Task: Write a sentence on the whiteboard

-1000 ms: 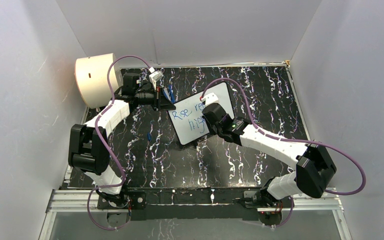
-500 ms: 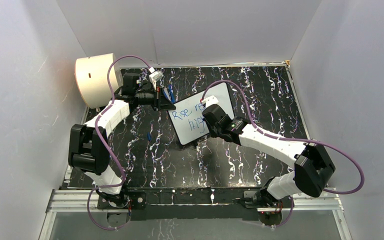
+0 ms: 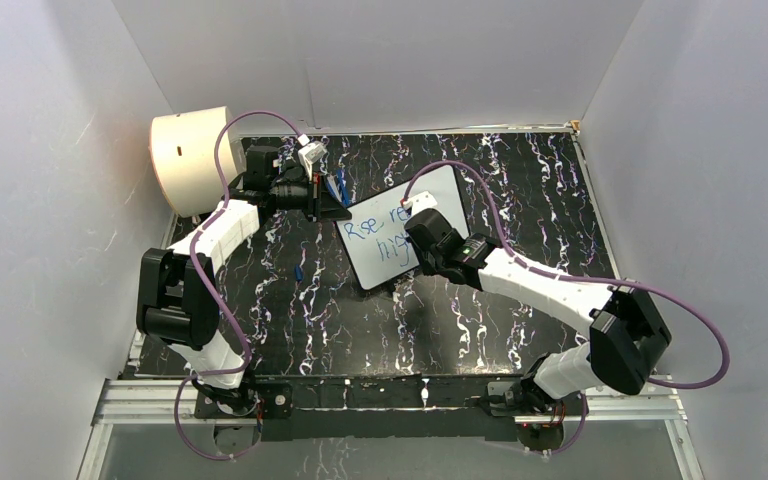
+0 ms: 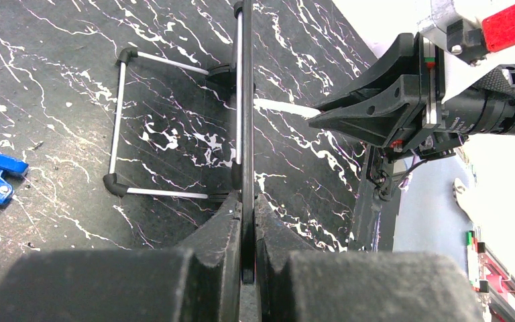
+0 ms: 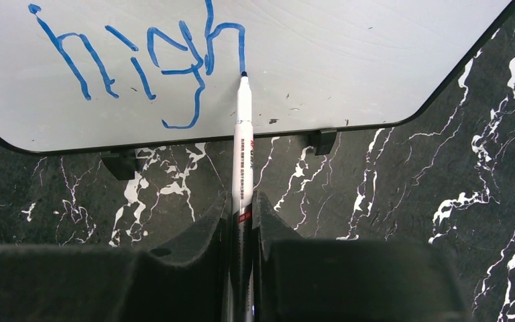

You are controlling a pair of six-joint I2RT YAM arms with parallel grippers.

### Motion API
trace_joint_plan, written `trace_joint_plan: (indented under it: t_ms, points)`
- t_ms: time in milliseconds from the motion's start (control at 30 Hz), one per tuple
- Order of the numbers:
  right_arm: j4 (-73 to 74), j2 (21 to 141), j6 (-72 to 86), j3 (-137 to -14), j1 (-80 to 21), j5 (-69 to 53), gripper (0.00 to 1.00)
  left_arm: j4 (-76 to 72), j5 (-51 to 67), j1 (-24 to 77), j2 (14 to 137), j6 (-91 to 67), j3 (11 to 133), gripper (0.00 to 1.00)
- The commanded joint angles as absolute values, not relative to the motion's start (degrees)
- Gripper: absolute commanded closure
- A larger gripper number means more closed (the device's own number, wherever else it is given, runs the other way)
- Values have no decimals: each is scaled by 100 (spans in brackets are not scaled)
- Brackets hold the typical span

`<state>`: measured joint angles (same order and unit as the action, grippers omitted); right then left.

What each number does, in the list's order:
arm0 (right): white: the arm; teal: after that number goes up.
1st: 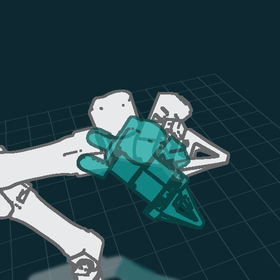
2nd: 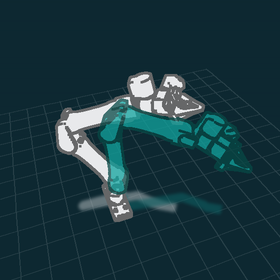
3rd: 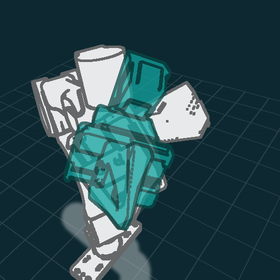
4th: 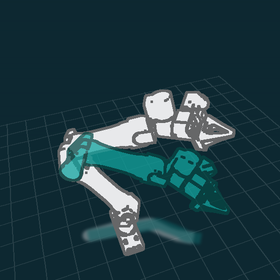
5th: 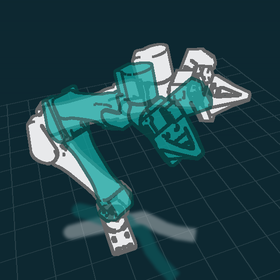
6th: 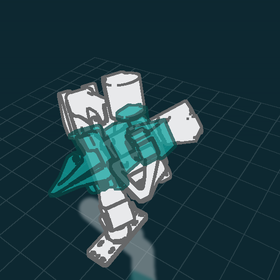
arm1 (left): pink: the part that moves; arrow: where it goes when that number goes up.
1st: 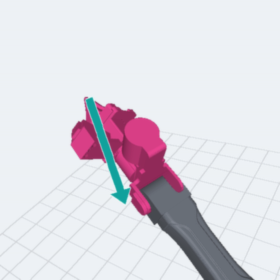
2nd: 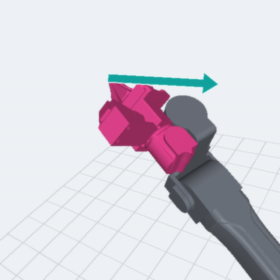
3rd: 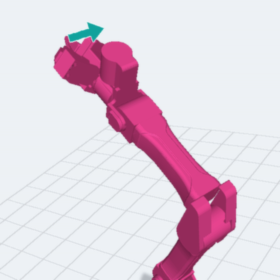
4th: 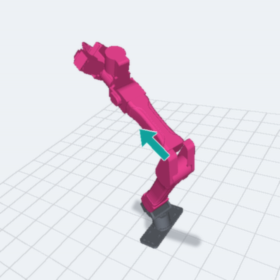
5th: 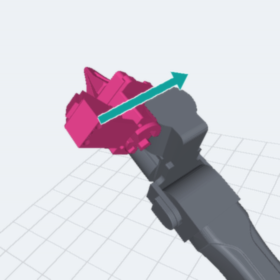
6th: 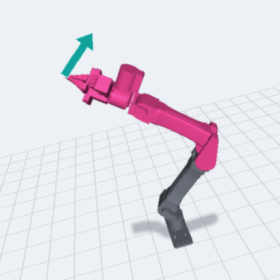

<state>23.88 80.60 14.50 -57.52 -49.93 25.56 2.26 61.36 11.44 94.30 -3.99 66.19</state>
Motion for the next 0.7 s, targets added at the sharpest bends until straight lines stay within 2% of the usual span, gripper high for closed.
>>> trace_joint_plan:
  t_ms: [0, 667]
  points:
    - [2190, 7729, 1345, -5756, -4953, 2729, 100, 536, 6223, 1270, 9380, -259, 6714, 100]
    - [1823, 7562, 1235, -5651, -4793, 2584, 100, 536, 6238, 1274, 9380, -264, 6721, 100]
